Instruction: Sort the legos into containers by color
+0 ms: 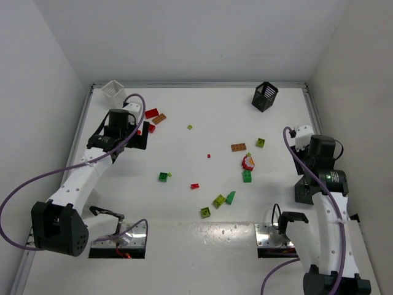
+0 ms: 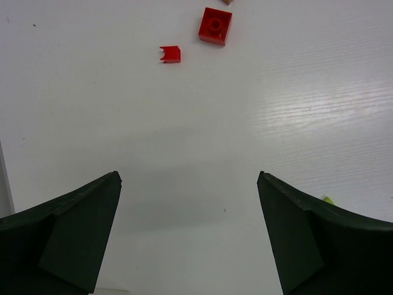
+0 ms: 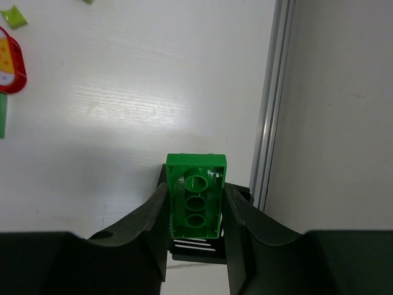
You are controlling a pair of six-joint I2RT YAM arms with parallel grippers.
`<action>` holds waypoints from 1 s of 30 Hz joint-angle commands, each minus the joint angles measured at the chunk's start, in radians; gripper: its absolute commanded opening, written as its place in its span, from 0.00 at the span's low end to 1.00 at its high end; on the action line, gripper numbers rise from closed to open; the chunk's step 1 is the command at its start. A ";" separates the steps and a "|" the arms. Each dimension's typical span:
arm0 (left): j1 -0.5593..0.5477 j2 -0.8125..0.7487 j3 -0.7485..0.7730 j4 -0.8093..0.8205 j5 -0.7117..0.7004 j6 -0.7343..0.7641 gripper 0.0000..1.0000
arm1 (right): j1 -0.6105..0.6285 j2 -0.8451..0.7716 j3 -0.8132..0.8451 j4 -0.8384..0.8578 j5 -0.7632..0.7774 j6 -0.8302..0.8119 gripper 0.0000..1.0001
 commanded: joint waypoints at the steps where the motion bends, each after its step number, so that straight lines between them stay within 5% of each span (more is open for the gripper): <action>1: 0.007 -0.005 0.039 0.012 0.027 0.007 1.00 | -0.014 -0.003 -0.026 0.001 0.058 -0.021 0.00; 22: 0.007 -0.016 0.019 0.003 0.018 0.016 1.00 | -0.098 0.055 -0.141 -0.011 0.160 -0.039 0.02; 24: 0.007 -0.016 0.010 0.003 0.018 0.016 1.00 | -0.110 0.069 -0.132 -0.011 0.151 -0.039 0.06; 27: 0.007 -0.007 0.010 0.003 0.018 0.016 1.00 | -0.120 0.089 -0.100 -0.020 0.142 -0.039 0.32; 30: 0.007 -0.007 0.010 0.012 0.018 0.016 1.00 | -0.129 0.100 -0.043 -0.056 0.110 -0.039 0.40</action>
